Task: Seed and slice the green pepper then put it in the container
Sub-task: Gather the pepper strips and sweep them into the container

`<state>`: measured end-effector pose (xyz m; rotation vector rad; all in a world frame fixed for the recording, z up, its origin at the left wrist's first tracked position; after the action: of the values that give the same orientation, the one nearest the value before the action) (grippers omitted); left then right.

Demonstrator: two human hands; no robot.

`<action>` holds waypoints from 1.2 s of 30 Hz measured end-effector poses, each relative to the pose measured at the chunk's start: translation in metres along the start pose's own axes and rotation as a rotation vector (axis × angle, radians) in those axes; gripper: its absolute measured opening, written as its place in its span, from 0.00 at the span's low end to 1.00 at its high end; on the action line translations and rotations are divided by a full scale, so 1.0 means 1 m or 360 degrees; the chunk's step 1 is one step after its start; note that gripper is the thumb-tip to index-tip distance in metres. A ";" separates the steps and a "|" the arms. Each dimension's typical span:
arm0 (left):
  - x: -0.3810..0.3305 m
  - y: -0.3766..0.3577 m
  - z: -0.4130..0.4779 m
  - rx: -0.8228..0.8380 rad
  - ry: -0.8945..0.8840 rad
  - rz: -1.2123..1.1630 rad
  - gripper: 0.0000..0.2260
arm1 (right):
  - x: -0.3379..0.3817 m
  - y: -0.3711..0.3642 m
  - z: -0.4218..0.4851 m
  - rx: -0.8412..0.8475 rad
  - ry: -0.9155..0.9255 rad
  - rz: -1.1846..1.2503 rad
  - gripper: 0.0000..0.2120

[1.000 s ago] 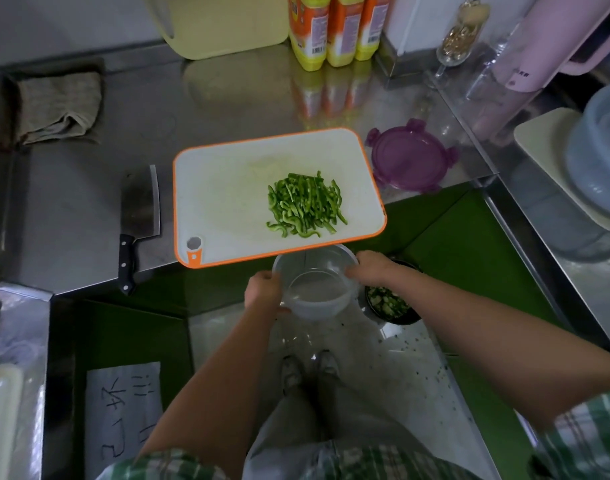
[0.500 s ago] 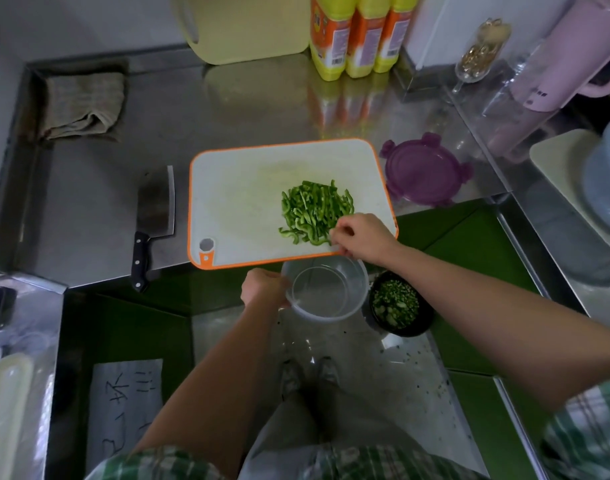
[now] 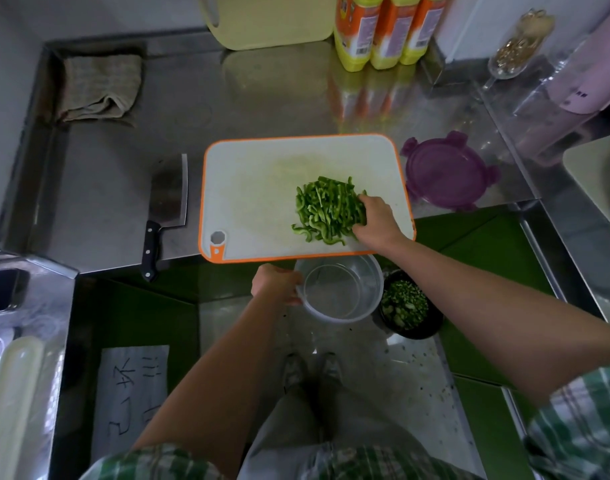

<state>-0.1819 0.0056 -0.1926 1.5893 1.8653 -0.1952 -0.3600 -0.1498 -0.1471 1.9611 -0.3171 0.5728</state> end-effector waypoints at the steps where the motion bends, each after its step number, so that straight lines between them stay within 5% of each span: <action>1: 0.000 0.000 0.000 0.0005 -0.0002 -0.0009 0.04 | -0.001 0.001 -0.003 -0.0038 0.0018 0.0005 0.31; 14: -0.001 -0.005 -0.001 0.0019 -0.0016 -0.0091 0.03 | 0.002 -0.007 -0.058 -0.0264 0.0306 0.0070 0.09; 18: 0.000 -0.006 0.002 0.0019 -0.0017 -0.0126 0.03 | 0.014 -0.007 -0.067 -0.0115 0.0497 0.0091 0.09; 22: 0.003 -0.006 0.005 0.0034 -0.0007 -0.0143 0.03 | 0.009 0.016 -0.046 -0.0403 0.0363 0.0311 0.08; 27: 0.001 -0.007 0.007 0.0027 -0.0025 -0.0144 0.04 | 0.000 0.002 -0.011 -0.0248 0.0197 0.0100 0.29; 36: -0.002 -0.009 0.008 0.0040 -0.0043 -0.0119 0.04 | -0.003 -0.014 -0.051 -0.0394 0.0470 0.0006 0.16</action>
<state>-0.1868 -0.0026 -0.2004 1.5273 1.9103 -0.2727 -0.3689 -0.0982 -0.1406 1.6127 -0.1957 0.7766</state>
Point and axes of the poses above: each hand's wrist, its own z-axis towards the middle knuckle, its own y-axis out of the back of the hand, x = y × z, the point moved 7 cm from there along z, towards the middle knuckle, and after that the axes turned 1 degree about -y, right-handed, at the moved point
